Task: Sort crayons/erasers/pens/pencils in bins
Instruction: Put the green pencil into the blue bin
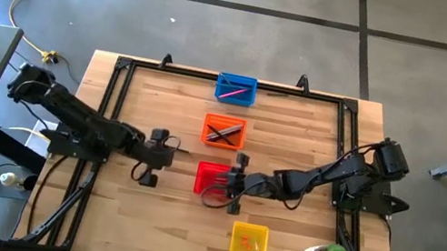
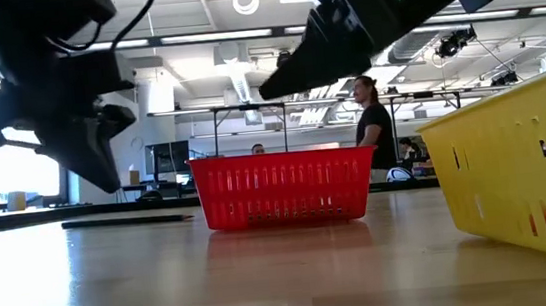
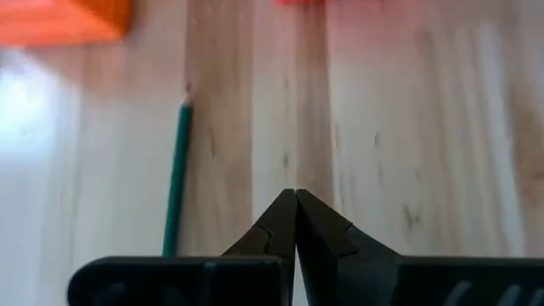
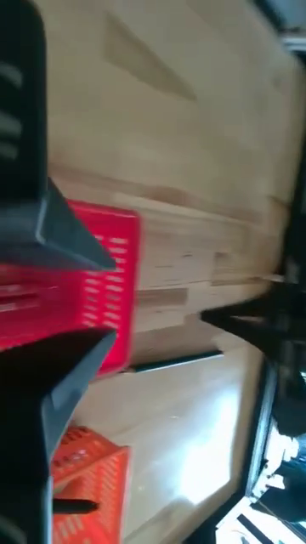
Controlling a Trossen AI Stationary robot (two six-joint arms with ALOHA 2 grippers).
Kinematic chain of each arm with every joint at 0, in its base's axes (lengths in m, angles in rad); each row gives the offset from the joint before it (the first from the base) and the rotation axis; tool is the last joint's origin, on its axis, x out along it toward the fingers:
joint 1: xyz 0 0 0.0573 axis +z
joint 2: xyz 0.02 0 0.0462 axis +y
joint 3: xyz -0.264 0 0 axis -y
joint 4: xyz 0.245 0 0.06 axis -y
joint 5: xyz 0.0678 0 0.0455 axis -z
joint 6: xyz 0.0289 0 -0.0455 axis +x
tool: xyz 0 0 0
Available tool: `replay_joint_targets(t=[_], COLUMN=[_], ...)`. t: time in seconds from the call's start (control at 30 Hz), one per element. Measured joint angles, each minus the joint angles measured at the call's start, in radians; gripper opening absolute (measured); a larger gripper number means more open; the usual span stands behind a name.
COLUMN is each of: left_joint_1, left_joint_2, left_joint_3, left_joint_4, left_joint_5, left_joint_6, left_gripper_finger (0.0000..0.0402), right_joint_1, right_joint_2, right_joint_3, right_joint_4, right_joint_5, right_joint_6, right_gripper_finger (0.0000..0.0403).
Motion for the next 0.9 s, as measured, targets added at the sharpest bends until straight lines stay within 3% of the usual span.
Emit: replay_joint_targets(t=[0.17,0.3,0.4,0.6,0.9], left_joint_1=[0.109,0.194,0.258,0.355,0.447], left_joint_2=[0.001,0.002,0.001,0.006,0.053], left_joint_3=[0.000,0.000,0.000,0.001,0.001], left_joint_4=[0.025,-0.073,-0.165,-0.156,-0.156], left_joint_5=[0.014,0.027,0.028,0.078,0.121], left_joint_6=[0.123,0.144,0.145,0.179,0.199], left_gripper_finger=[0.0008,0.0035,0.0064,0.0116,0.0109], right_joint_1=[0.017,0.037,0.050,0.064,0.065], right_joint_2=[-0.012,-0.024,-0.039,-0.053,-0.053], right_joint_3=[-0.001,-0.001,-0.001,-0.002,-0.002], right_joint_4=[-0.042,-0.072,-0.094,-0.095,-0.099], right_joint_5=[-0.020,-0.051,-0.055,-0.054,-0.056], right_joint_6=[-0.027,-0.056,-0.062,-0.079,-0.079], right_gripper_finger=[0.0041,0.0005,0.0011,0.0016,0.0016])
